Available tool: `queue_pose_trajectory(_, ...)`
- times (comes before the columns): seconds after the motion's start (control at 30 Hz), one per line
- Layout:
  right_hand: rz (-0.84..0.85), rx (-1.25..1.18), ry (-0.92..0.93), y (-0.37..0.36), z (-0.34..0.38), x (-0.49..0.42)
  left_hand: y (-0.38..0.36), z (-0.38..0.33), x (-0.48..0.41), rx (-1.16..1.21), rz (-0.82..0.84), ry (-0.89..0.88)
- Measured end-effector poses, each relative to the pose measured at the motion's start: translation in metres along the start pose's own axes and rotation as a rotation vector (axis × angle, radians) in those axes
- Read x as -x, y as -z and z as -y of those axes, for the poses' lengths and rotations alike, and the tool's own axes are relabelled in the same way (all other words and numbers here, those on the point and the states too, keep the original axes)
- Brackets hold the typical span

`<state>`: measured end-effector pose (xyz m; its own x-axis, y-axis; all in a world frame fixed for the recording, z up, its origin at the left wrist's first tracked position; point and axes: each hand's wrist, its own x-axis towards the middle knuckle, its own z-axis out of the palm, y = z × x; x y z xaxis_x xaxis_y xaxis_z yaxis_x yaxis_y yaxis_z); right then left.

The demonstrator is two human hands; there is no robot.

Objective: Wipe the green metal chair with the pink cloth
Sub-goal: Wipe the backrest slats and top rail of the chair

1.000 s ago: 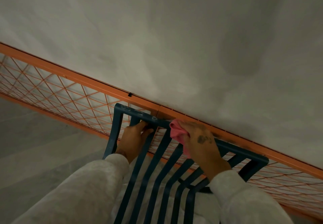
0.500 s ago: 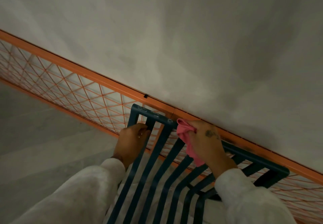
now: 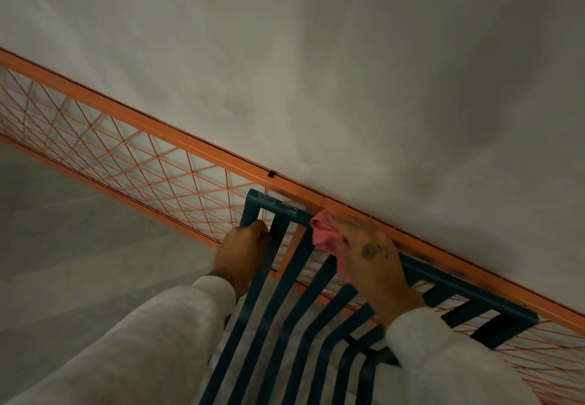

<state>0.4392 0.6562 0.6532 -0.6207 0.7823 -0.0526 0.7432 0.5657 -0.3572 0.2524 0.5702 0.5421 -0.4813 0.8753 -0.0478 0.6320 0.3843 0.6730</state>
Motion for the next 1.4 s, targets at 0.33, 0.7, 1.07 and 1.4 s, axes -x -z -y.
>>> queue_pose_trajectory(0.33,0.047,-0.036,-0.058,-0.015,0.025,-0.02,0.004,-0.007,-0.005,0.068,0.036,-0.076)
queue_pose_trajectory(0.7,0.119,-0.061,-0.138,0.013,0.002,-0.031,0.009,-0.004,-0.011,0.066,0.076,-0.102)
queue_pose_trajectory(1.07,0.014,-0.134,-0.042,-0.004,-0.007,-0.008,0.018,-0.006,-0.006,0.105,0.076,-0.053)
queue_pose_trajectory(1.4,0.083,-0.137,-0.113,-0.014,0.036,-0.041,0.04,0.008,-0.011,0.228,-0.092,0.084)
